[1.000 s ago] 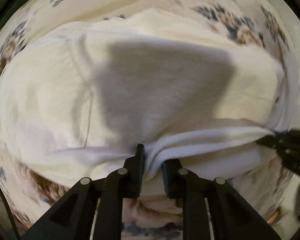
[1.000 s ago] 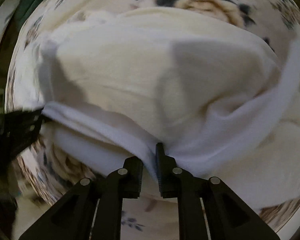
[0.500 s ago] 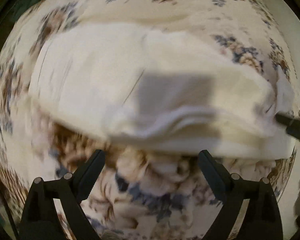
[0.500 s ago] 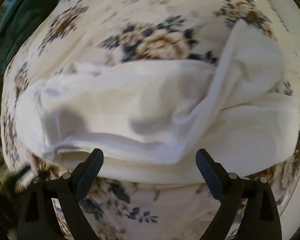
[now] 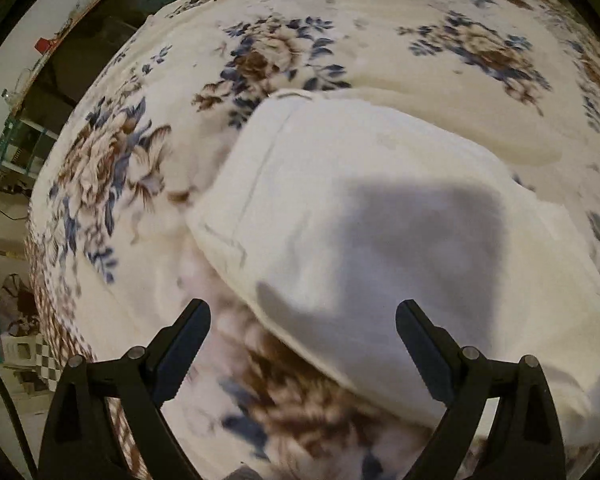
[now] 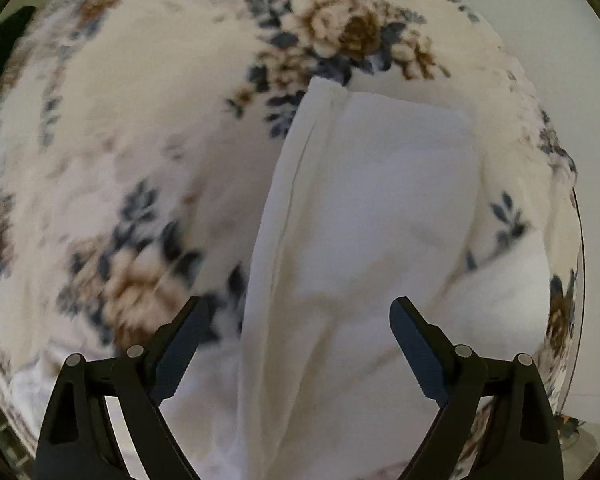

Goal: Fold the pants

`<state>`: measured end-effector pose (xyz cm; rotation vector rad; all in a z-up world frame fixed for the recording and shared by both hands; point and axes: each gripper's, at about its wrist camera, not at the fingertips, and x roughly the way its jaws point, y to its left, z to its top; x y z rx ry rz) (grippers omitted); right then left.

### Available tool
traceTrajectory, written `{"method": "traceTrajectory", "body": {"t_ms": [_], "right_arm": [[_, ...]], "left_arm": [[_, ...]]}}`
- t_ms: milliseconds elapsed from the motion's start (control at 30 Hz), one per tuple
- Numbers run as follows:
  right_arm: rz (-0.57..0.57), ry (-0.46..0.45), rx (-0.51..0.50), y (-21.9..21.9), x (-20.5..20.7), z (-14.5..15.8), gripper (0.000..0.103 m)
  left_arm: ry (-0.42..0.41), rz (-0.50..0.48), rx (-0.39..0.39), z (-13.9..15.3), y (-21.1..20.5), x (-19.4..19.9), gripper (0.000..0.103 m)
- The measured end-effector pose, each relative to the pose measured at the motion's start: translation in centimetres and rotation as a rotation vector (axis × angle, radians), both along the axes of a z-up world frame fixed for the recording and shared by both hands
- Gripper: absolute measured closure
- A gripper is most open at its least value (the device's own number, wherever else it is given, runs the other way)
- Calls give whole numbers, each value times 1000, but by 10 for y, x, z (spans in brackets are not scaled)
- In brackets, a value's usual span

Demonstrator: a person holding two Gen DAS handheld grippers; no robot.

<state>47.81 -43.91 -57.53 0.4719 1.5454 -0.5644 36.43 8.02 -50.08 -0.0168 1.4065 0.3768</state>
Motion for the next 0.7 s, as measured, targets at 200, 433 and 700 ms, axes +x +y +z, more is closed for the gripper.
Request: {"method": "traceTrajectory", "body": {"t_ms": [200,433,700], "right_arm": [[106,124,-2,14,10,-40,62],[-14,-70,-19,-14,-46,7,92],[-374,-205,13,-59,-207,43,95]], "left_arm": [[33,-25,11,-14,-2,14,8],[63,-10,-41,-23,-2,7,8],[70,134,-254,-25,20,-13,8]]}}
